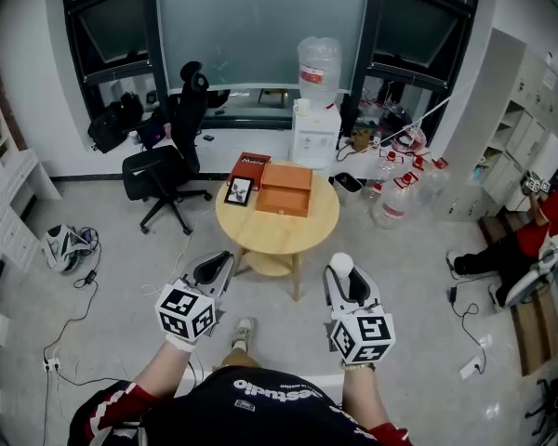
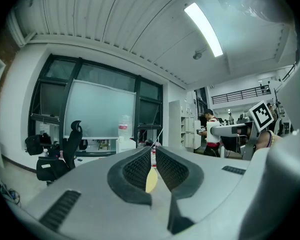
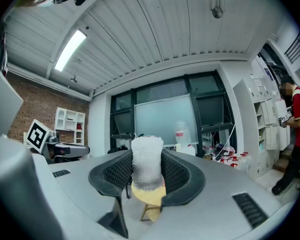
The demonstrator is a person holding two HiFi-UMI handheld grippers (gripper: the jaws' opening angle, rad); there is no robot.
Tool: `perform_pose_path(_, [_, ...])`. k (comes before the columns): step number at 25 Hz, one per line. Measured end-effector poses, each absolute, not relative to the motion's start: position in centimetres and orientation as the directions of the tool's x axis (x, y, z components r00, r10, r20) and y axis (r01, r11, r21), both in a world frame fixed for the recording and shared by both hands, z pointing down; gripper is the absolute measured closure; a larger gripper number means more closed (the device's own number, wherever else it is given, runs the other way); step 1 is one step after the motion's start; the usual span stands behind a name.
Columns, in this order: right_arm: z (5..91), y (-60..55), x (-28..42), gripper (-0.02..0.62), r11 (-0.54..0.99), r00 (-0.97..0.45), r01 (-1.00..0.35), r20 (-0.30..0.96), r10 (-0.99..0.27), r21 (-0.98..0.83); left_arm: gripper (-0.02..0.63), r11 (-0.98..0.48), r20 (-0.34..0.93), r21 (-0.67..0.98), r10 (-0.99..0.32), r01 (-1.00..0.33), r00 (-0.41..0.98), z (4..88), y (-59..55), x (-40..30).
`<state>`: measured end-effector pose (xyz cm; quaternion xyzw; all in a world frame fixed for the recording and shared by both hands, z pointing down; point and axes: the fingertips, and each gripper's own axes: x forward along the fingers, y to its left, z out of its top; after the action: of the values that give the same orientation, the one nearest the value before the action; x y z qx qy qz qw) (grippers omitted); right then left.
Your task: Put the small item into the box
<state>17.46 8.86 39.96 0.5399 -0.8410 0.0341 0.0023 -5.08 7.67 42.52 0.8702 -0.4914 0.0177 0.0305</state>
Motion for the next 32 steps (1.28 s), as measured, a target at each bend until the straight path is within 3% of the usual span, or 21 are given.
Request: perform_pose_path(32, [40.7,2.6,16.3,0.406,0.427,-0.432,-0.901,0.077,-0.899,-0.071,0.563,-0.469,0.068,0.082,-0.877,-0.879,0.475,43.2,2.2,-8.4])
